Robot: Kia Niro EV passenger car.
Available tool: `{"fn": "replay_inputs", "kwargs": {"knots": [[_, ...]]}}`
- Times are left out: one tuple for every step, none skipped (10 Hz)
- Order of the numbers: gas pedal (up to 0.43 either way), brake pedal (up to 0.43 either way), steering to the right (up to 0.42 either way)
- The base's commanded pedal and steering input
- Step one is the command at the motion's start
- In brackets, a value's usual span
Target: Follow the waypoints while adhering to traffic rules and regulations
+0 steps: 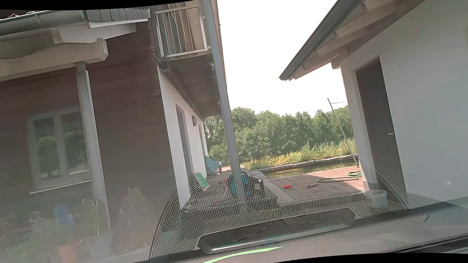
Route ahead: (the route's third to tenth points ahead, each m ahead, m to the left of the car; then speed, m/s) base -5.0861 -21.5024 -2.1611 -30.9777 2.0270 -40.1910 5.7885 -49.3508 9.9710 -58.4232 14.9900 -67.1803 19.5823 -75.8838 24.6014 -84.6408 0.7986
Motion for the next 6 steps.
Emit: {"fn": "replay_inputs", "kwargs": {"knots": [[0.000,0.287,-0.012],[0.000,0.287,-0.012],[0.000,0.287,-0.012],[0.000,0.287,-0.012],[0.000,0.287,-0.012],[0.000,0.293,-0.012]]}}
